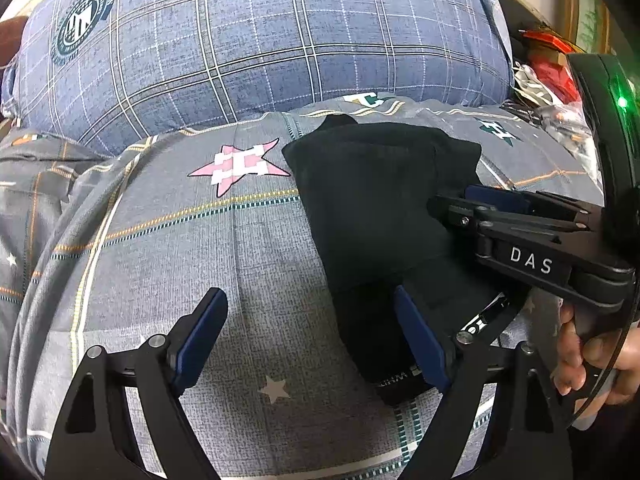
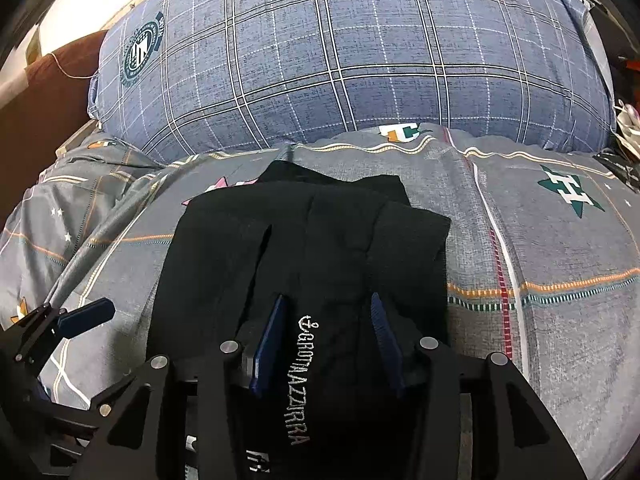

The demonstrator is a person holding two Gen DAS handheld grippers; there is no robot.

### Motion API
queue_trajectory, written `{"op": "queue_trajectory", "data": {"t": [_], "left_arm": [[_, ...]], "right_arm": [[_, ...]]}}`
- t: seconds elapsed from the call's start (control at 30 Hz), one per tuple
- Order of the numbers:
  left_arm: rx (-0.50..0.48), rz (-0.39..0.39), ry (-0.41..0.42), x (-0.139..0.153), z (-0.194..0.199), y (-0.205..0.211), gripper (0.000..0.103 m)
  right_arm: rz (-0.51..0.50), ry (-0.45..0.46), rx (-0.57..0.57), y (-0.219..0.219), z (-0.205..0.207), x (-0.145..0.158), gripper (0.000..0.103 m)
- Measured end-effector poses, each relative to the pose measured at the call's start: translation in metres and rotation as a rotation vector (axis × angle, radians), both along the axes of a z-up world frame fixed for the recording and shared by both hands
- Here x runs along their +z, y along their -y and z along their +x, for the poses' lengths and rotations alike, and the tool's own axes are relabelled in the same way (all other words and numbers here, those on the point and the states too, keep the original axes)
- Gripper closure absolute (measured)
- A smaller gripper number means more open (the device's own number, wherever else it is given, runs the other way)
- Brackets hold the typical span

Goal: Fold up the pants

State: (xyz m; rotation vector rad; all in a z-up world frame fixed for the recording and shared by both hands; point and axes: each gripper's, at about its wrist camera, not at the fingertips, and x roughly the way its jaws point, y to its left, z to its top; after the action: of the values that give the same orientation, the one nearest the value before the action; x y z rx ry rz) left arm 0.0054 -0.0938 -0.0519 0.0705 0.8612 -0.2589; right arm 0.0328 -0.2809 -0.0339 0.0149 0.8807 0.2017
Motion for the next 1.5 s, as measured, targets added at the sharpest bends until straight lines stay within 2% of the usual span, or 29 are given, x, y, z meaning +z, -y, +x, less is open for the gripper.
{"op": "queue_trajectory", "data": {"t": [0.1, 0.2, 0.3, 0.4, 0.47, 0.57, 0.8, 0.9, 1.0, 1.07, 1.5], "left_arm": [[0.007, -0.007, -0.009, 0.007, -0.001, -0.003, 0.017], [0.018, -0.004, 0.045, 0.021, -0.013, -0.009, 0.017], [0.048, 0.006, 0.124, 0.041, -0.027, -0.017, 0.017], [0.074, -0.003, 0.213, 0.063, -0.039, -0.025, 0.017], [0.086, -0.011, 0.247, 0.073, -0.042, -0.029, 0.017], [0.099, -0.036, 0.268, 0.083, -0.041, -0.033, 0.017], [0.091, -0.068, 0.275, 0.094, -0.042, -0.027, 0.017], [0.083, -0.080, 0.271, 0.096, -0.046, -0.020, 0.015], [0.077, -0.069, 0.280, 0.095, -0.049, -0.015, 0.015], [0.074, -0.059, 0.278, 0.094, -0.049, -0.012, 0.015], [0.090, -0.063, 0.254, 0.089, -0.050, -0.015, 0.015]], "right_arm": [[-0.002, -0.005, 0.013, 0.001, 0.000, 0.004, 0.055], [-0.031, -0.003, 0.009, 0.000, -0.003, 0.014, 0.055], [-0.129, 0.090, 0.003, -0.007, -0.017, 0.031, 0.054], [-0.214, 0.173, -0.009, -0.014, -0.029, 0.049, 0.047], [-0.255, 0.224, -0.026, -0.014, -0.035, 0.059, 0.041], [-0.283, 0.286, -0.042, -0.015, -0.041, 0.075, 0.040], [-0.289, 0.328, -0.065, -0.009, -0.051, 0.094, 0.038], [-0.261, 0.332, -0.065, -0.003, -0.053, 0.100, 0.038], [-0.214, 0.331, -0.055, 0.002, -0.058, 0.106, 0.031], [-0.195, 0.333, -0.056, 0.003, -0.061, 0.109, 0.031], [-0.217, 0.362, -0.056, -0.006, -0.072, 0.115, 0.031]]}}
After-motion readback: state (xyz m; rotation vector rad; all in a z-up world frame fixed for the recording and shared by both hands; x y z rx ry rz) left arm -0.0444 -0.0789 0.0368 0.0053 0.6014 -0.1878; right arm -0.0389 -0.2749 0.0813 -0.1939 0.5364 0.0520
